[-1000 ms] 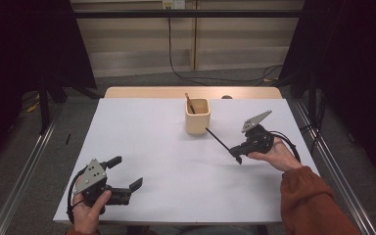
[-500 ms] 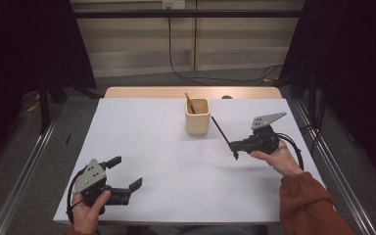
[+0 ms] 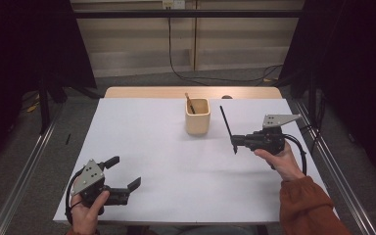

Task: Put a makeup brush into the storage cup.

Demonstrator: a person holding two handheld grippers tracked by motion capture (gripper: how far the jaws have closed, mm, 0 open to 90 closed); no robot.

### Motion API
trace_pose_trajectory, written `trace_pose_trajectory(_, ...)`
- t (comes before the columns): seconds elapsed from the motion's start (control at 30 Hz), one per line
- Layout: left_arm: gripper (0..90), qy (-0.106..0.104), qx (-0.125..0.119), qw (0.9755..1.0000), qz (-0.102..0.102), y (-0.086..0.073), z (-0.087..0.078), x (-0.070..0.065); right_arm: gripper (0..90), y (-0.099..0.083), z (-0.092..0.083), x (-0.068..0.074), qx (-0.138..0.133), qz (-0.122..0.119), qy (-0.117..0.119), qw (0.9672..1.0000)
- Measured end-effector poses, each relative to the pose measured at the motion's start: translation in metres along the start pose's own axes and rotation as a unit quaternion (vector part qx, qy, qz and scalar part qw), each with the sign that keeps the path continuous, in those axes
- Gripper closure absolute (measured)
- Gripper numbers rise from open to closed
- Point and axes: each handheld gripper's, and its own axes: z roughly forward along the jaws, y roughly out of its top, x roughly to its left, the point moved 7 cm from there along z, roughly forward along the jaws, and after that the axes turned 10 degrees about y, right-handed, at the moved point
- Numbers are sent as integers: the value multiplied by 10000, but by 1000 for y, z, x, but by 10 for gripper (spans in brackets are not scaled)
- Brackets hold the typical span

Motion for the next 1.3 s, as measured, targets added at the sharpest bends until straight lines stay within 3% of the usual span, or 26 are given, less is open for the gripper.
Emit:
trace_pose_trajectory(0.07,22,17,-6,10000,-6,0,-1,1,863,3,-2,3,-105,-1,33,9999)
trace_pose_trajectory(0.17,22,55,-11,10000,-21,0,-1,2,863,6,-2,5,-33,20,36,10000)
trace_pose_trajectory(0.47,22,30,1,10000,-81,-1,-1,2,862,15,7,21,-120,-15,360,9993)
trace_pose_trajectory(0.53,21,-24,-21,9999,-160,-1,-1,2,863,16,12,24,-32,-64,405,9992)
trace_pose_trajectory(0.63,21,19,21,10000,-58,-2,0,2,862,20,20,27,15,-87,522,9986)
trace_pose_trajectory(1.03,21,-22,7,10000,-89,-2,-1,1,863,35,58,47,239,-320,912,9950)
trace_pose_trajectory(1.17,21,-63,30,9999,-105,-1,4,-1,863,39,65,53,535,-474,975,9927)
trace_pose_trajectory(1.3,21,-129,36,9999,-97,0,7,-2,863,42,64,49,700,-464,958,9918)
